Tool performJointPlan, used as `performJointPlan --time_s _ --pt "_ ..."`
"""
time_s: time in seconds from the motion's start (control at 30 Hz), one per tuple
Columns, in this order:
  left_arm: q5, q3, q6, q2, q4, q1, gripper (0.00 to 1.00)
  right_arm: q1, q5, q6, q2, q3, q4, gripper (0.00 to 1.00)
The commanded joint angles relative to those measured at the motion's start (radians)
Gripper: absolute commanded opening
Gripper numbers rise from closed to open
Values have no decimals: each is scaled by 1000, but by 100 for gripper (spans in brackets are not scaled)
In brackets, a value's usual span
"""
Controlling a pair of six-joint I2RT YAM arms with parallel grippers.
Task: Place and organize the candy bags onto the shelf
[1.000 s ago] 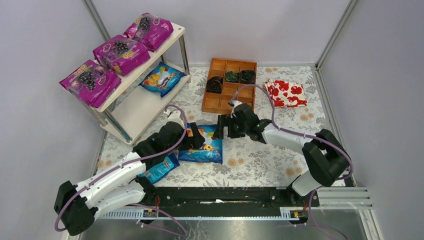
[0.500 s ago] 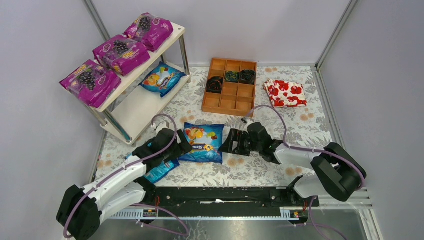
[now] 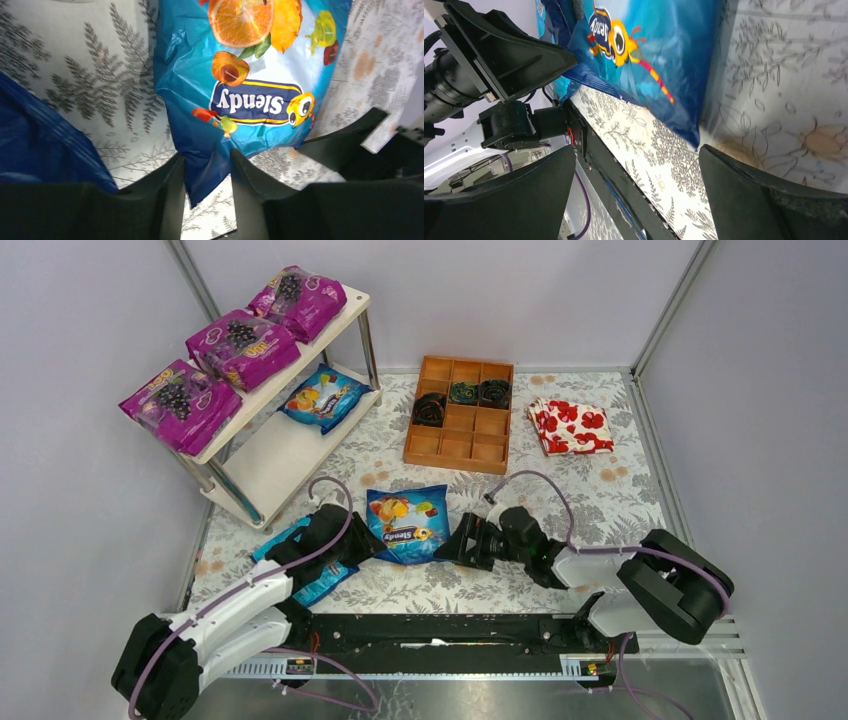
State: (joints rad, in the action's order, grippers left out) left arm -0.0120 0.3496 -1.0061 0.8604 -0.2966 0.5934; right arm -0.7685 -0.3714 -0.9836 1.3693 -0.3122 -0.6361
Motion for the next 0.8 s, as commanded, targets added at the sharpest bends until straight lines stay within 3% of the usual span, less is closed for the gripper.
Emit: performJointPlan --time_s 0.0,0.1,0.2,0.33,0.43,0.77 --pt "-131 -47 -18 -51 137 -1 33 -64 102 -108 -74 76 -160 100" --pt "-178 -79 -54 -88 192 -1 19 -82 187 -169 -133 106 -109 100" --pt "-252 -105 -109 -100 290 0 11 -86 237 -237 -184 142 -94 100" --pt "-394 -144 -238 -47 534 -1 1 -96 310 -339 -251 192 -102 100" --pt "-488 -154 -326 19 731 5 0 -98 351 -397 -281 197 -69 100" --pt "-444 -80 -374 23 797 84 0 -145 508 -656 -284 248 -159 100"
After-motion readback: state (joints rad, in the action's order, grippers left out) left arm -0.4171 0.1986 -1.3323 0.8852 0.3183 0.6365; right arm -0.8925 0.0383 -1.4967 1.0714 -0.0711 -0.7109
